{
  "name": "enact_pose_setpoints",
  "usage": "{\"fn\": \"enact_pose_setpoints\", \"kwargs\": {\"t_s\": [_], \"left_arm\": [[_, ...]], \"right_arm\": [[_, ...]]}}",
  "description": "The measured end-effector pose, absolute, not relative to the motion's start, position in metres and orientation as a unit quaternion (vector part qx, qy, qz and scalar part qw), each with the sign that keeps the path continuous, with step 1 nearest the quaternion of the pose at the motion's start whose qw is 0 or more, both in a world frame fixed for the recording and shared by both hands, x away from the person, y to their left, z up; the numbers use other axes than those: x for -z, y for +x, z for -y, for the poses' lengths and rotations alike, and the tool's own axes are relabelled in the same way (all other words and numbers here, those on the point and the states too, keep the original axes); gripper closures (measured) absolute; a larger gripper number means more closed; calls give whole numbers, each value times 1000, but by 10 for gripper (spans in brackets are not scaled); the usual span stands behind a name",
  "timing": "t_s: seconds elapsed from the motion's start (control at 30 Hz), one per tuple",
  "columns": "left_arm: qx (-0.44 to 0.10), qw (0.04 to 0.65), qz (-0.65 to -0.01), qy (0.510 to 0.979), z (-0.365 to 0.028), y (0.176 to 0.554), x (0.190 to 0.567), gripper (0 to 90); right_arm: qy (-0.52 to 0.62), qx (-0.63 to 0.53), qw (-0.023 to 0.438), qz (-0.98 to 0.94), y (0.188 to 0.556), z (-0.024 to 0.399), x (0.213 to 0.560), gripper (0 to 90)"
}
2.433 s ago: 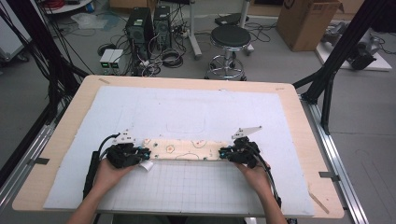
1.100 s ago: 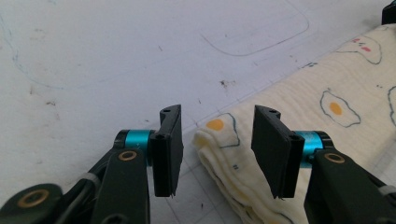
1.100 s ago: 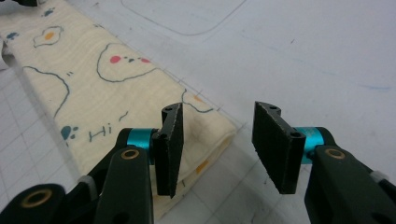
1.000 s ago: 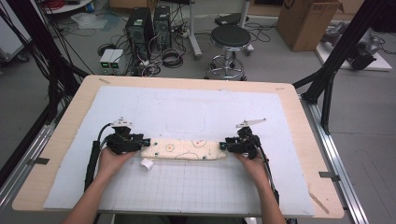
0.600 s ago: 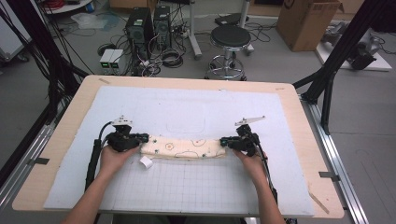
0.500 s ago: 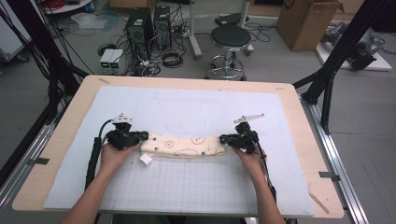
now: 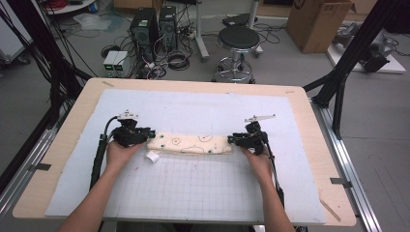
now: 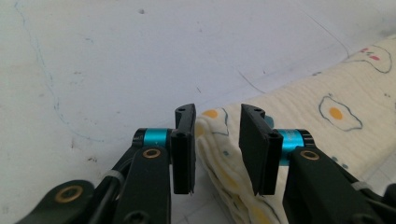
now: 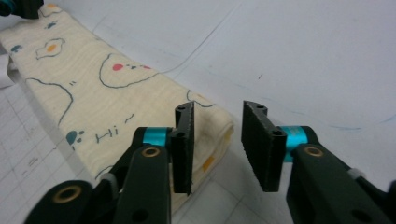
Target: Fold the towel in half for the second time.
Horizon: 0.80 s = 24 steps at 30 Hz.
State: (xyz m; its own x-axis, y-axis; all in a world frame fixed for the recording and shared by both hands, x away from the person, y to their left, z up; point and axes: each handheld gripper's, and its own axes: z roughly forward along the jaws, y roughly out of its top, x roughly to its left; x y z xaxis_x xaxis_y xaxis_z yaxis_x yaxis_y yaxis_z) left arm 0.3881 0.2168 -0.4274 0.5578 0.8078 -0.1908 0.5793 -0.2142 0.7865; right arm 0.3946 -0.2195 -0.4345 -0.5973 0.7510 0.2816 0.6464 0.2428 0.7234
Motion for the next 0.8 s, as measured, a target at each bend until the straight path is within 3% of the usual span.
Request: {"fn": "enact_pose_setpoints", "kwargs": {"t_s": [0.37, 0.8], "left_arm": [[-139, 452, -431, 769, -223, 366, 417, 584], [-143, 466, -419, 766, -228, 356, 419, 591]], "right_arm": [[422, -442, 78, -787, 376, 220, 416, 518], [412, -442, 84, -792, 370, 216, 417, 456]]}}
